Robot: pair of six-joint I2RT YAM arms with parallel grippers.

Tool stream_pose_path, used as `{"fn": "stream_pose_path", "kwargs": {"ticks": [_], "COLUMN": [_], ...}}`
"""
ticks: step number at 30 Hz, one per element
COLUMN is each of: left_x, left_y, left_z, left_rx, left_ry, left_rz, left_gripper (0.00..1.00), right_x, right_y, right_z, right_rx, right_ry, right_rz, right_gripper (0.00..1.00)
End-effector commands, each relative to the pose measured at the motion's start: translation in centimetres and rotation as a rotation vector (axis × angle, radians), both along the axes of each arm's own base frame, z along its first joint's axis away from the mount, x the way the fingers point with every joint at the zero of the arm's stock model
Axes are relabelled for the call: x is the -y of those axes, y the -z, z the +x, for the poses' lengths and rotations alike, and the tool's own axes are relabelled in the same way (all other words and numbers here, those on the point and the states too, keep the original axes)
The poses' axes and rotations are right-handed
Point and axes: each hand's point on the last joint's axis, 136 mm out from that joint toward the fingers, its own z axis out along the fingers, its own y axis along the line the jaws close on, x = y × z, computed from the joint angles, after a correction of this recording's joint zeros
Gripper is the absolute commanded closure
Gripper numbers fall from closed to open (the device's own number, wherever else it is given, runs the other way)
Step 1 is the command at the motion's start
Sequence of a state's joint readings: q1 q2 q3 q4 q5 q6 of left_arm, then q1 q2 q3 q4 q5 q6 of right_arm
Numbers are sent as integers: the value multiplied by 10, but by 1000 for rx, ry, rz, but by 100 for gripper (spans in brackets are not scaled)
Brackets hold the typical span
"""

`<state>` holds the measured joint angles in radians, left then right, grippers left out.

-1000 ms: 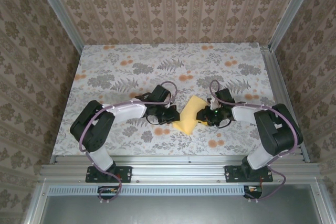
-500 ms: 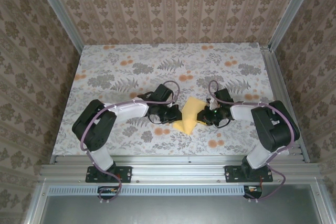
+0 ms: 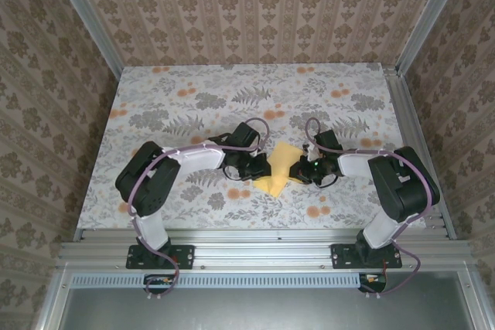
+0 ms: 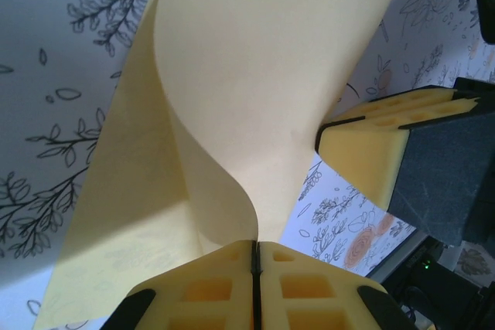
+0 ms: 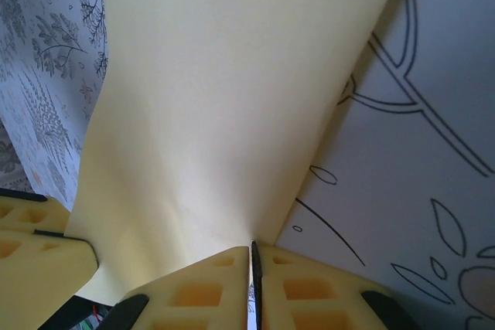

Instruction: Fold a paper plane with a square sheet of paper (pick it up from the middle)

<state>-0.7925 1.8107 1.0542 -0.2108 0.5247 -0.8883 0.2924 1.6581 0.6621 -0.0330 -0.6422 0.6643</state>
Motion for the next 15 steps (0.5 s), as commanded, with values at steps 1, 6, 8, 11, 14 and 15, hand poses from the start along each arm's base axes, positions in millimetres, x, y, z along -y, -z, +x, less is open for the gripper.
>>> {"fn": "stream_pose_path", "kwargs": {"ticks": [1,6,8,11,14,15], "left_x": [14,21,24,30,33,33], "left_y": [-9,-6,-5,-5,-4,-4], "left_z": [3,5,7,8,9,11], "left_rx": [20,12,12,8,7,8], "left_ry": [35,39,40,46,48,47], "left_rz": [-25,-35,-37,-45,-46,-46], "left_gripper": [91,91,91,91,91,91], "right_x": [-3,-3,-3,-2,-2,-2], "right_y": [0,2,3,4,4,4], "right_z": [5,5,5,5,6,6], "right_rx": [12,8,6,6,7,7], "right_ry": [-14,-19,-19,-21,-21,-21], "right_rz": [-13,-19,-21,-26,-28,-28], "right_gripper": [87,87,87,87,87,88]}}
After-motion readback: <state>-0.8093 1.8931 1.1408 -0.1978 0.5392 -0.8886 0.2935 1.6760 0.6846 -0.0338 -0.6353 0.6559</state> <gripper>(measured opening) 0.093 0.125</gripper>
